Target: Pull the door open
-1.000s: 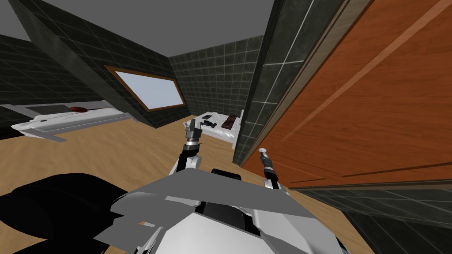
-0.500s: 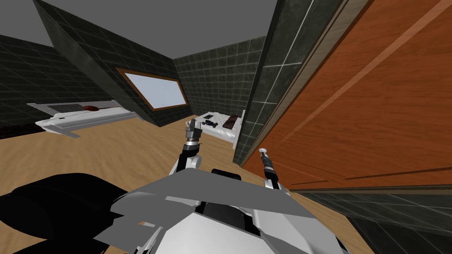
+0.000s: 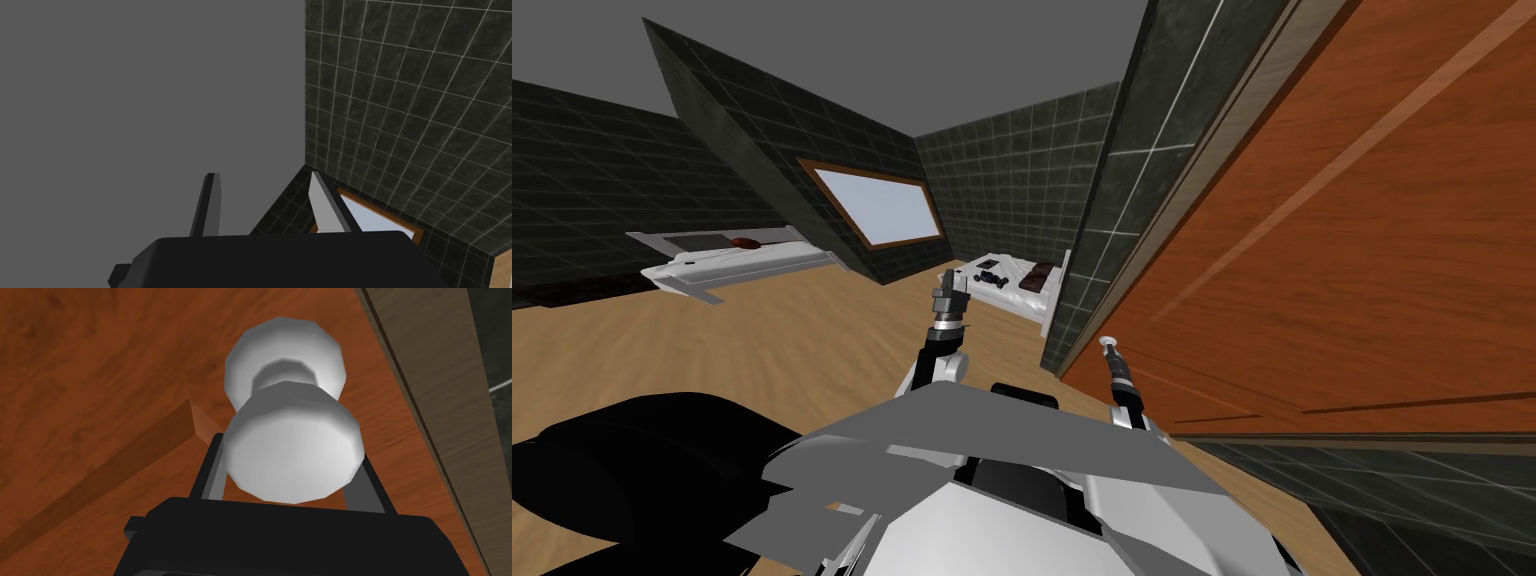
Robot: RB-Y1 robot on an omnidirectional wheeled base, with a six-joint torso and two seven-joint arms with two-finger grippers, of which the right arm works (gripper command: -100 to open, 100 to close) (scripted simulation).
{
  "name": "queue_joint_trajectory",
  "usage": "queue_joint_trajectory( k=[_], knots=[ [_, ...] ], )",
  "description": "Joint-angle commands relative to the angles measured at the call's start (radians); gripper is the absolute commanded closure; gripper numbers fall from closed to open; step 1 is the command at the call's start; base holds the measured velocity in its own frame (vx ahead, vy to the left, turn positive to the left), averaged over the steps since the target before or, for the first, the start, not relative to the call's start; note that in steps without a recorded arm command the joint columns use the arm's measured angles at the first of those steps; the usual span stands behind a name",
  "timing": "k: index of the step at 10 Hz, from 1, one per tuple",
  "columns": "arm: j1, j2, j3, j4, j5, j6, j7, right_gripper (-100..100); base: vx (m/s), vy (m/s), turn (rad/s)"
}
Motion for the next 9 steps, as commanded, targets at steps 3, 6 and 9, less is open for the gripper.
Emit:
queue_joint_trajectory(
  k=[3,6,9],
  knots=[
    [0.004,0.002,0.008,0.0,-0.03,0.005,-0.092,100,-0.034,-0.016,0.064],
    [0.006,0.001,0.016,-0.002,-0.061,0.01,-0.168,100,-0.047,-0.029,0.078],
    [0.007,0.0,0.02,-0.003,-0.076,0.012,-0.218,100,-0.038,-0.018,0.059]
  ],
)
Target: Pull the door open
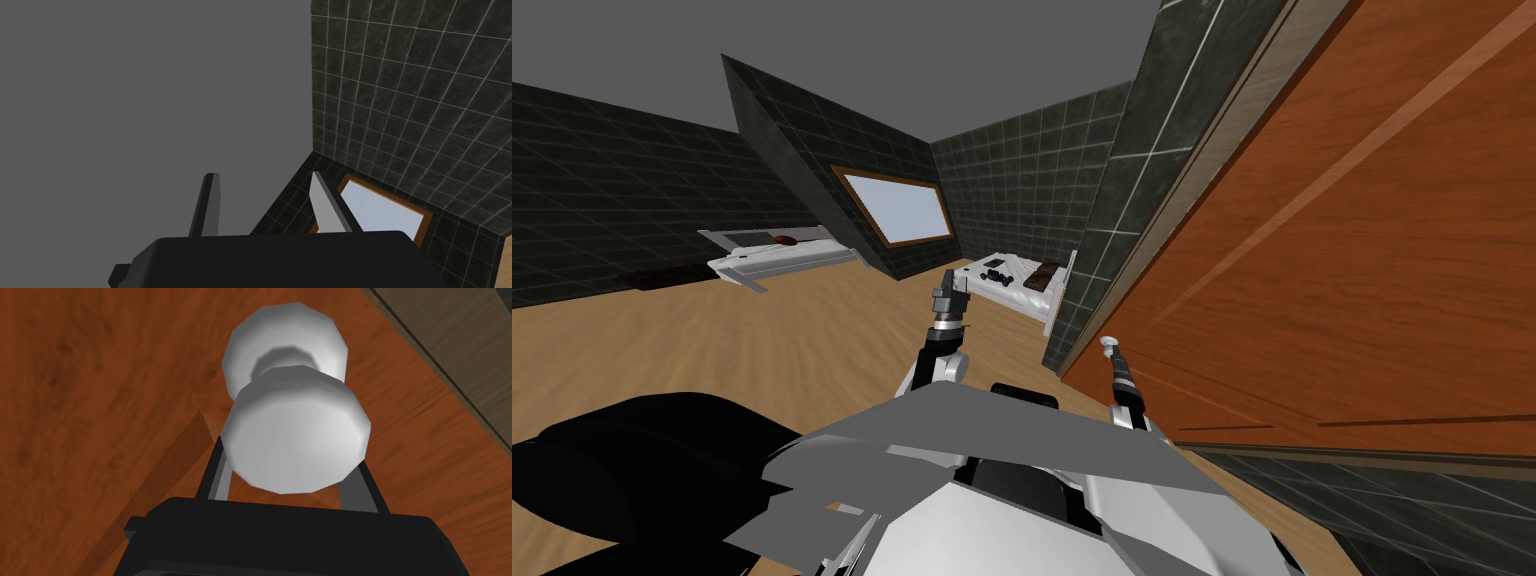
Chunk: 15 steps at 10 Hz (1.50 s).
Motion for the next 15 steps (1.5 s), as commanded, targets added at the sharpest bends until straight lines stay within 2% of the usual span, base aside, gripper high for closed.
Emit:
queue_joint_trajectory(
  k=[1,2,4,5,6,7,9,10,11,12,13,14,15],
  knots=[
    [0.007,0.006,0.008,-0.01,-0.016,0.008,-0.05,100,-0.045,-0.018,0.089],
    [0.007,0.006,0.008,-0.01,-0.016,0.008,-0.053,100,-0.039,-0.017,0.041],
    [0.009,0.005,0.016,-0.012,-0.048,0.014,-0.118,100,-0.059,-0.026,0.101],
    [0.009,0.005,0.016,-0.012,-0.048,0.014,-0.136,100,-0.051,-0.022,0.055],
    [0.01,0.004,0.02,-0.014,-0.065,0.016,-0.17,100,-0.044,-0.022,0.079],
    [0.01,0.004,0.02,-0.014,-0.065,0.016,-0.177,100,-0.035,-0.02,0.051],
    [0.012,0.003,0.028,-0.016,-0.098,0.022,-0.244,100,-0.057,-0.02,0.112],
    [0.012,0.003,0.028,-0.016,-0.098,0.022,-0.261,100,-0.05,-0.025,0.053],
    [0.013,0.002,0.032,-0.018,-0.115,0.024,-0.296,100,-0.051,-0.016,0.078],
    [0.013,0.002,0.032,-0.018,-0.115,0.024,-0.302,100,-0.042,-0.015,0.051],
    [0.014,0.002,0.037,-0.019,-0.132,0.027,-0.341,100,-0.046,-0.02,0.102],
    [0.014,0.002,0.037,-0.019,-0.132,0.027,-0.344,100,-0.042,-0.019,0.046],
    [0.015,0.001,0.041,-0.02,-0.149,0.03,-0.386,100,-0.046,-0.02,0.076]
  ],
)
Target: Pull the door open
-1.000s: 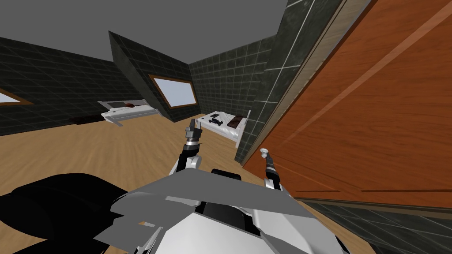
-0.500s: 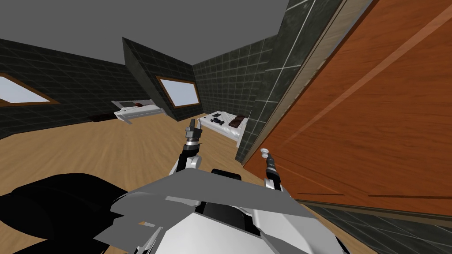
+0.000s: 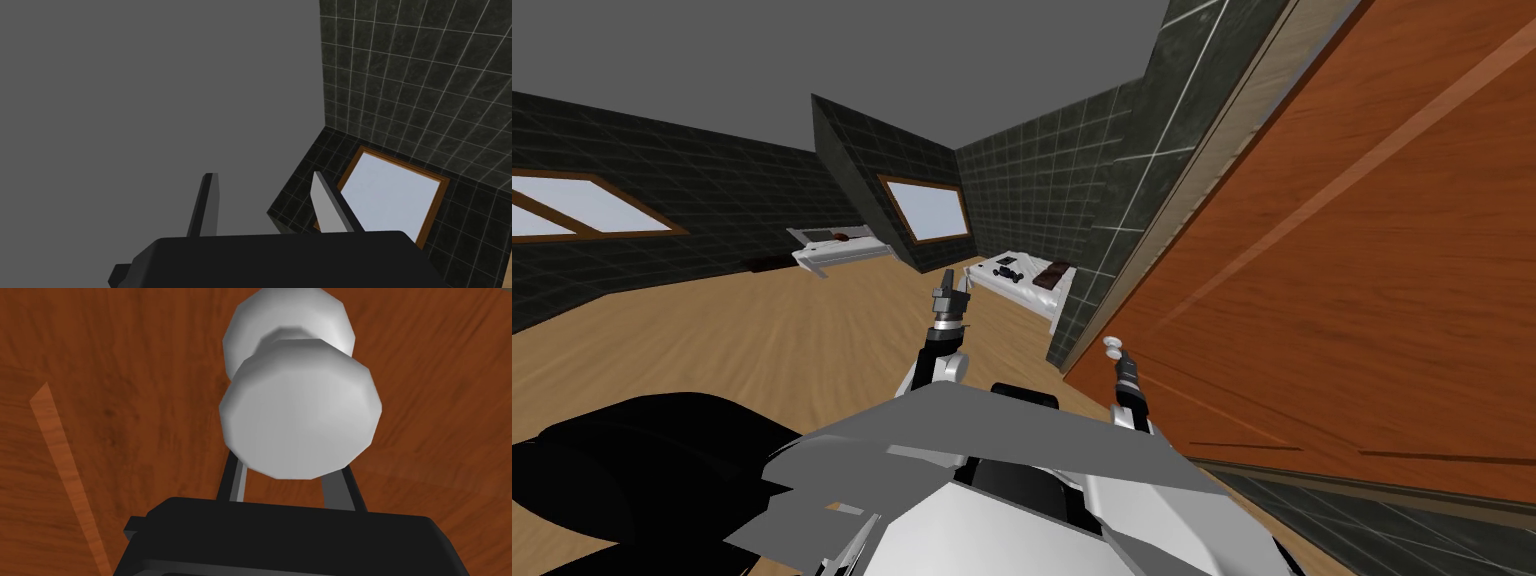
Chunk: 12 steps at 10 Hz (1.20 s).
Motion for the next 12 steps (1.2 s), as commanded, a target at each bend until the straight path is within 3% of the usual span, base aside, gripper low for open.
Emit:
queue_joint_trajectory(
  k=[1,6,12],
  knots=[
    [-0.006,0.004,0.011,0.005,-0.024,-0.005,-0.05,100,-0.065,-0.029,0.17],
    [-0.004,0.003,0.019,0.003,-0.058,0.001,-0.149,100,-0.05,-0.015,0.06],
    [0.0,0.0,0.036,-0.003,-0.127,0.012,-0.314,100,-0.053,-0.015,0.087]
  ],
)
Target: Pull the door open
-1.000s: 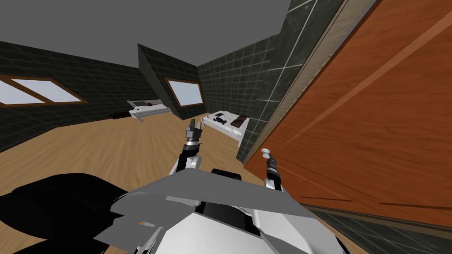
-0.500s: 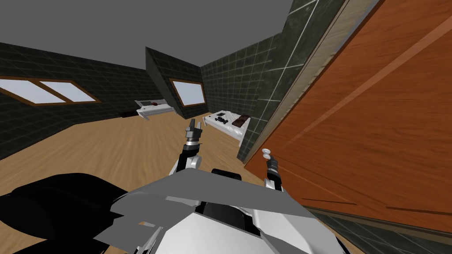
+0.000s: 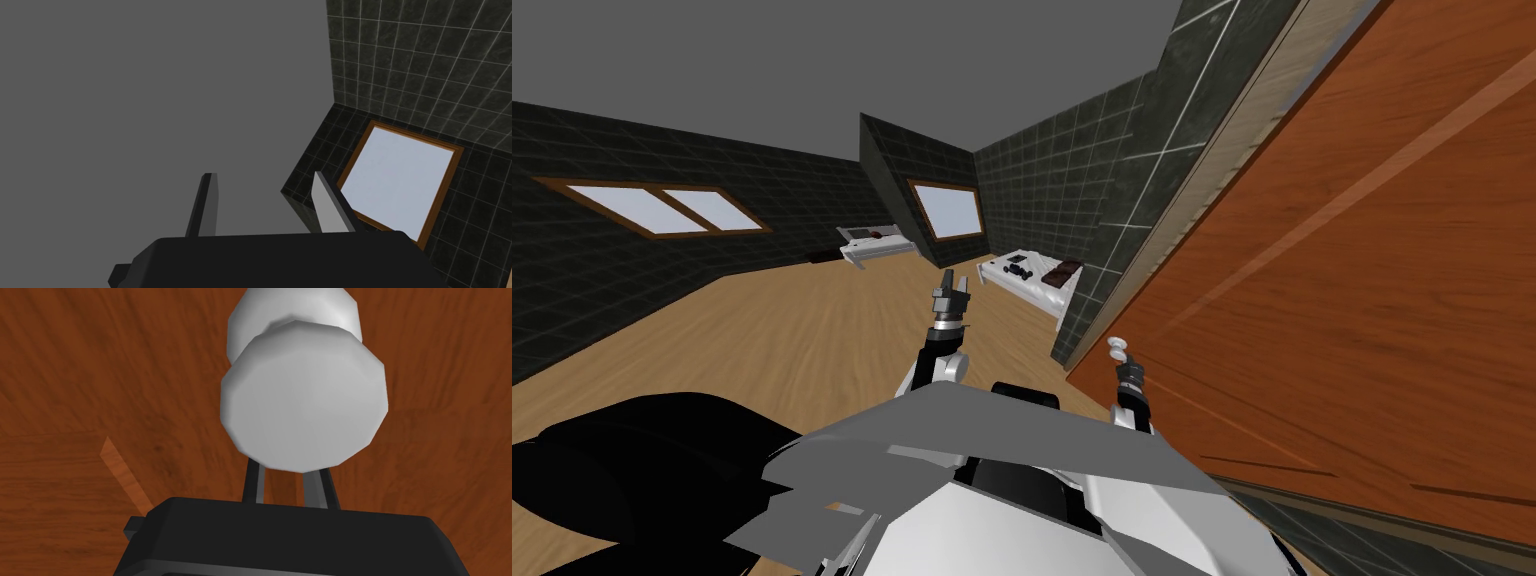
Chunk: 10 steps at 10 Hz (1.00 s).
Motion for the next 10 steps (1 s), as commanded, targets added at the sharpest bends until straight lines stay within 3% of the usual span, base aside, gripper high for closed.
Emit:
queue_joint_trajectory(
  k=[1,4,6,7,10],
  knots=[
    [0.002,0.01,0.008,-0.031,-0.005,0.004,-0.026,100,-0.039,-0.009,0.046],
    [0.004,0.009,0.017,-0.033,-0.039,0.009,-0.11,100,-0.061,-0.02,0.098],
    [0.004,0.009,0.017,-0.029,-0.039,0.009,-0.11,100,-0.01,0.005,-0.008],
    [0.019,0.02,0.014,-0.033,-0.052,0.024,-0.147,-100,-0.037,-0.01,0.014],
    [0.005,0.033,0.015,-0.028,-0.076,0.024,-0.226,-100,-0.094,-0.005,0.045]
  ],
)
